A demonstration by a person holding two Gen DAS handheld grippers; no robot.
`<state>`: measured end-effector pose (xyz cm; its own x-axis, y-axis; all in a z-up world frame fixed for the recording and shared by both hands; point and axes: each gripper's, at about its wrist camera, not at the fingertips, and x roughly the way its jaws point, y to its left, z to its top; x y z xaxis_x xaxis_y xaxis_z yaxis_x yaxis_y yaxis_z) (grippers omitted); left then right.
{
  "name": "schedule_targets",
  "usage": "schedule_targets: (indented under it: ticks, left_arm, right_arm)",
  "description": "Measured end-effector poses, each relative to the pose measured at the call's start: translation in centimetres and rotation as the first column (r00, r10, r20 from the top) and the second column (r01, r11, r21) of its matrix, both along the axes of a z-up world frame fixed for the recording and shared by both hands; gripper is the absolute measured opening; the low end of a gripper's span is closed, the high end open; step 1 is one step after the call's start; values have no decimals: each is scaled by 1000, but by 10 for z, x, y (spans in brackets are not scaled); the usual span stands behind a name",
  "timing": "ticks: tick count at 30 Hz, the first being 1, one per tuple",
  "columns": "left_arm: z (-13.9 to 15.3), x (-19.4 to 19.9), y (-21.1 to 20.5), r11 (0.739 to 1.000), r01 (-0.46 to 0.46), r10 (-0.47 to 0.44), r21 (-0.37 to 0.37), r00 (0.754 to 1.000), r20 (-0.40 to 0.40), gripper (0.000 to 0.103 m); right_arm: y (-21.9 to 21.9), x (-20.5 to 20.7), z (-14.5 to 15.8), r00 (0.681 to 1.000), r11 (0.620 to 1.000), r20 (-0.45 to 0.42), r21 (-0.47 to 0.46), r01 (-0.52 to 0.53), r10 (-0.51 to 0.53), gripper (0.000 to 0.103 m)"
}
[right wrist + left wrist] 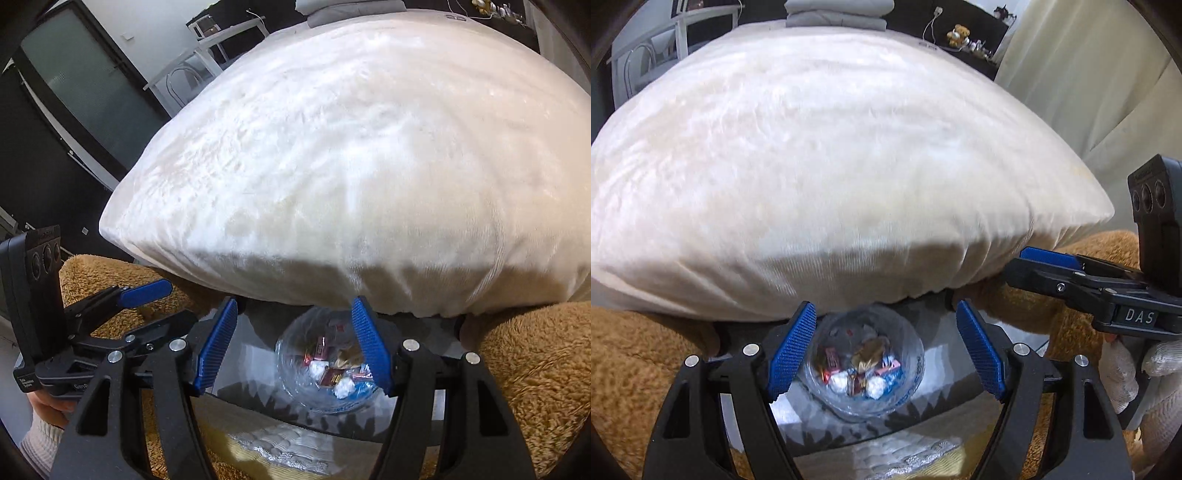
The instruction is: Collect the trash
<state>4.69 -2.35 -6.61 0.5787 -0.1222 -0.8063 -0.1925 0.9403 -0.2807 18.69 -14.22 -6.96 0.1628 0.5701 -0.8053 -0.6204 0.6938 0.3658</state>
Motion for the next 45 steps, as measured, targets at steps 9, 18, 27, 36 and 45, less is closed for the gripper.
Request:
schedule_targets:
  ticks: [9, 18, 27, 36, 45]
  left_arm:
    - [50, 9, 12, 996, 1, -13, 85, 990, 139, 77]
    - [94, 11, 27, 985, -19, -28, 169, 961, 274, 77]
    - [99, 8, 40, 976, -32, -48, 214, 933, 358, 77]
    - [82, 1, 40, 978, -14, -71, 209, 916, 395, 77]
    - [75, -4, 31, 974, 2, -94, 227, 914, 395, 97]
  right_arm:
    - [-5, 17, 48, 986, 999, 169, 50, -4, -5, 64]
    - [-10, 36, 90, 945, 994, 326, 107, 1, -36, 64]
    - [-19, 44, 95, 900, 992, 431, 122, 16, -67, 65]
    - [-17, 29, 91, 838, 993, 543, 116, -3, -60, 75]
    - [-10, 20, 86, 805, 995, 592, 97, -26, -37, 98]
